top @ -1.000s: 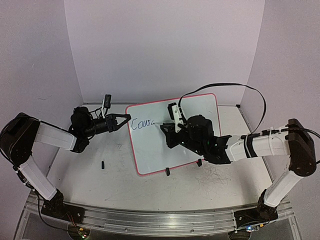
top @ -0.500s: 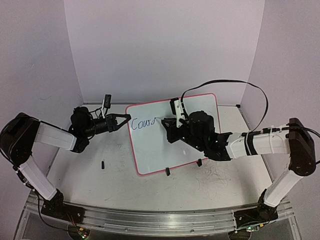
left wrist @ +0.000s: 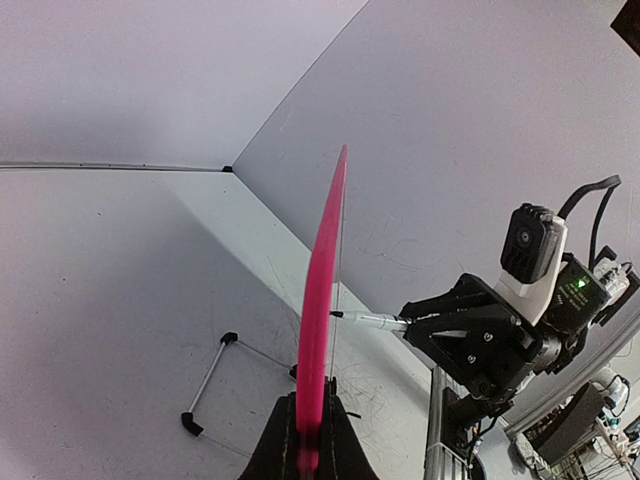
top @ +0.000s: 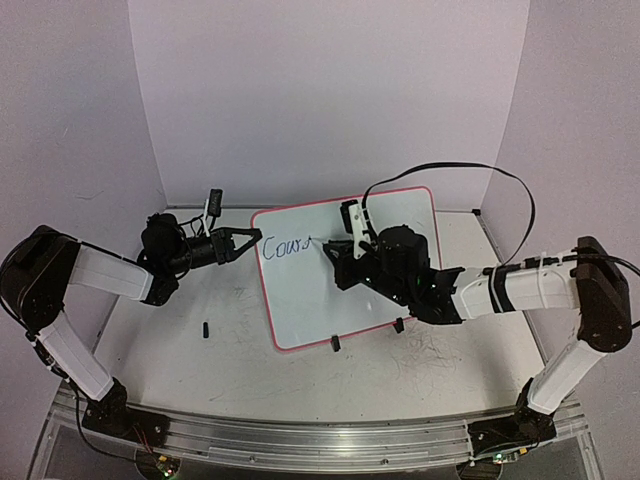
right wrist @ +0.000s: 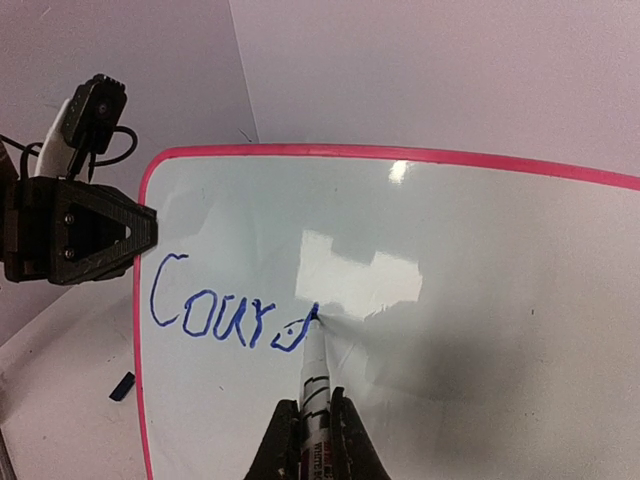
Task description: Write a sentence on the whiteboard
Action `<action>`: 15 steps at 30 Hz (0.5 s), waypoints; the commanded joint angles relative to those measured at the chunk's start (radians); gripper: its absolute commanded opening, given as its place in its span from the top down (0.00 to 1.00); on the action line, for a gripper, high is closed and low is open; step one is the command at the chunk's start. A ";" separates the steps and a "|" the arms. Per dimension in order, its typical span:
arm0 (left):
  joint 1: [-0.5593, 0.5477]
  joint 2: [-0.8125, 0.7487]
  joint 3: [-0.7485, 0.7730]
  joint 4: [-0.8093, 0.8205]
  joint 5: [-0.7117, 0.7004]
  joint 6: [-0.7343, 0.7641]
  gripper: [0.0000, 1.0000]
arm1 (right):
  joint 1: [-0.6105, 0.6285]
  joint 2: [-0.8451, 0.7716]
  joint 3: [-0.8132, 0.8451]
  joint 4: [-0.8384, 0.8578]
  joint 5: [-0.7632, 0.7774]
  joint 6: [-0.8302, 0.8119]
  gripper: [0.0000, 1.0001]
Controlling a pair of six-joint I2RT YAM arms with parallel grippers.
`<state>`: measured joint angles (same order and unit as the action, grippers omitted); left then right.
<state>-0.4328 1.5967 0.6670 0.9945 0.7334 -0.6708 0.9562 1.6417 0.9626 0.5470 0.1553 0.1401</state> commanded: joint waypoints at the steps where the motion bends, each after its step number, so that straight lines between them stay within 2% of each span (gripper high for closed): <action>1: -0.011 -0.002 0.006 0.010 0.036 -0.019 1.00 | -0.007 -0.016 -0.027 -0.017 -0.001 0.016 1.00; 15: -0.011 -0.005 0.002 0.010 0.037 -0.021 1.00 | -0.007 -0.054 -0.056 -0.050 0.033 0.009 1.00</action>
<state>-0.4328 1.5967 0.6670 0.9947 0.7338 -0.6712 0.9562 1.6215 0.9212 0.5454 0.1386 0.1474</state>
